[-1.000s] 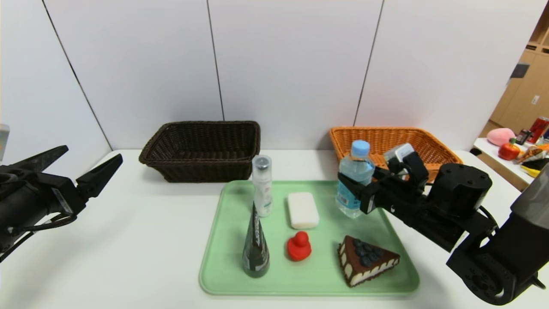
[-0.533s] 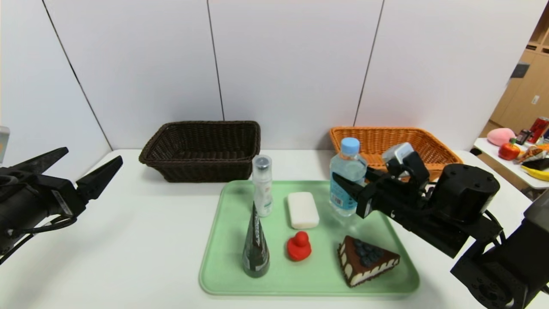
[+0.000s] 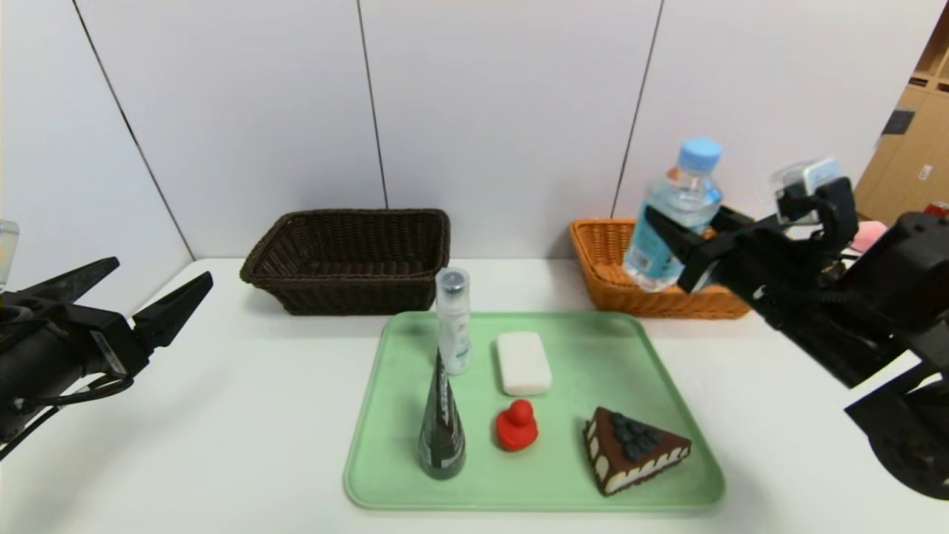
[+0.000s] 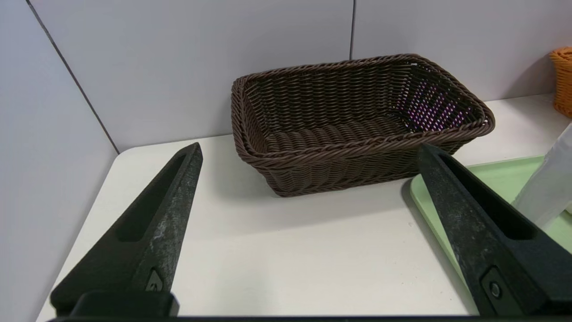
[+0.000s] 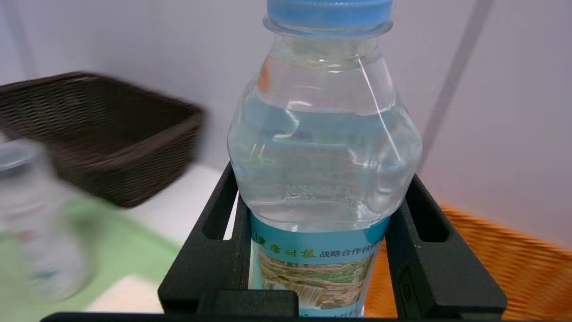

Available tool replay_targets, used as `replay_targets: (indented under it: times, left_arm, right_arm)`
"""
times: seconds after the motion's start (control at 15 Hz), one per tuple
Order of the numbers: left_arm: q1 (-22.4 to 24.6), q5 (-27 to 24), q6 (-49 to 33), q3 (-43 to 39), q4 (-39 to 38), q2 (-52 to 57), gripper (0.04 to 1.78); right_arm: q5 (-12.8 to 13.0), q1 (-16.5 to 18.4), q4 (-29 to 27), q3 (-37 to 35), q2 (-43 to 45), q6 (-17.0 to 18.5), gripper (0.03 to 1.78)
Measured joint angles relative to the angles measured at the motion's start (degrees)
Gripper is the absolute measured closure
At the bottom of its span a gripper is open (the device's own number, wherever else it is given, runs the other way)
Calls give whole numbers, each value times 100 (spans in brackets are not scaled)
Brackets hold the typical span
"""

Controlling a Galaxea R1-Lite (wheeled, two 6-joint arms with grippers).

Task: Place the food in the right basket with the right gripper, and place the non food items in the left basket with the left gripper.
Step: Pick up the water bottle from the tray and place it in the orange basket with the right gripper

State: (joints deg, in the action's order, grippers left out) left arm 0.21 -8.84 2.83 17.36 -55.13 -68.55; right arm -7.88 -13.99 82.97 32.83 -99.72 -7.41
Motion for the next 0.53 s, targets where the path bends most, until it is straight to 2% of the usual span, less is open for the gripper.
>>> replay_targets:
  times: [0.07, 0.27, 0.4, 0.53]
  left_arm:
    - [0, -4, 0, -11, 2, 0, 13]
    - [-5, -13, -24, -13, 2, 0, 13]
    - [-5, -6, -52, -9, 0, 0, 13]
    - [-5, -9, -72, -6, 2, -9, 13]
  right_arm:
    - [13, 289, -360, 261, 113, -5, 99]
    - [60, 1025, -2316, 1408, 482, 20, 99]
    - [113, 1309, -3612, 2130, 440, 141, 99]
    - [218, 1399, -4220, 2599, 93, 235, 99]
